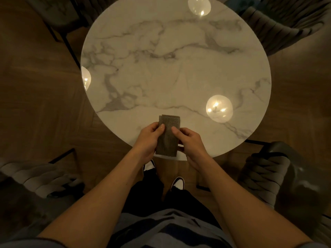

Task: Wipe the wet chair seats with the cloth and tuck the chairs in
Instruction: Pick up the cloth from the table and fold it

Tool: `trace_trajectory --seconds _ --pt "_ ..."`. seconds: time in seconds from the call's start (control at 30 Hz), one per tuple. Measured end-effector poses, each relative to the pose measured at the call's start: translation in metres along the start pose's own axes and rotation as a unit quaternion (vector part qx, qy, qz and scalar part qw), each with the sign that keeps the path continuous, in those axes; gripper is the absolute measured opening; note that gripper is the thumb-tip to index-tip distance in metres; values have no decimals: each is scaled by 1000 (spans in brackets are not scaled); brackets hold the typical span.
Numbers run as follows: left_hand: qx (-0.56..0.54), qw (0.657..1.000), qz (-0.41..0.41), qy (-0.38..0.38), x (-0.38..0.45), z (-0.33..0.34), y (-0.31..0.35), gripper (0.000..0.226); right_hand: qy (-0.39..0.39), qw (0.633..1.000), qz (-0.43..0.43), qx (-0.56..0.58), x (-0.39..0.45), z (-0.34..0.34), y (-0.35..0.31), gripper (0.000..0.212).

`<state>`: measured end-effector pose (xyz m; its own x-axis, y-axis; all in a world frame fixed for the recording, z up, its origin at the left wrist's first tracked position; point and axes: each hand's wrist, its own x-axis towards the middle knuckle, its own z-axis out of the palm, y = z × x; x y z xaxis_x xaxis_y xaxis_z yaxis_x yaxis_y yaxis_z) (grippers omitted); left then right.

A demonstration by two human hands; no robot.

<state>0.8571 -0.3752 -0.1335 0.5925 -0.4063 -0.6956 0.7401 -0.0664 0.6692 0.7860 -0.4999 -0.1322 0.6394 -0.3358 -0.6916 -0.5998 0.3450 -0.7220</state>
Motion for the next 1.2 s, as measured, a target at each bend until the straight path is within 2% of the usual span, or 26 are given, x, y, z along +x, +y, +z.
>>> trace_trajectory --seconds 0.1,0.27,0.47,0.63,0.8,1.0,1.2 --pt "25 999 20 2 -14 0 -10 23 -1 999 -42 -2 -9 3 5 6" --pt "41 997 59 31 -35 -4 -42 23 17 994 -81 -65 -29 0 32 9" --pt "26 994 71 81 -79 -5 -99 22 -64 996 -40 -52 -69 -12 73 10" --pt "-58 993 54 83 -134 0 -159 22 -74 985 -64 -141 -105 -24 117 5" --pt "-41 983 72 162 -180 -19 -218 14 -152 973 -32 -171 -151 -20 156 3" --pt "-68 968 55 235 -245 -69 -276 11 -194 955 -22 -222 -189 27 215 7" --pt "-89 944 59 313 -308 -147 -337 13 -257 912 -25 -317 -221 101 296 7"
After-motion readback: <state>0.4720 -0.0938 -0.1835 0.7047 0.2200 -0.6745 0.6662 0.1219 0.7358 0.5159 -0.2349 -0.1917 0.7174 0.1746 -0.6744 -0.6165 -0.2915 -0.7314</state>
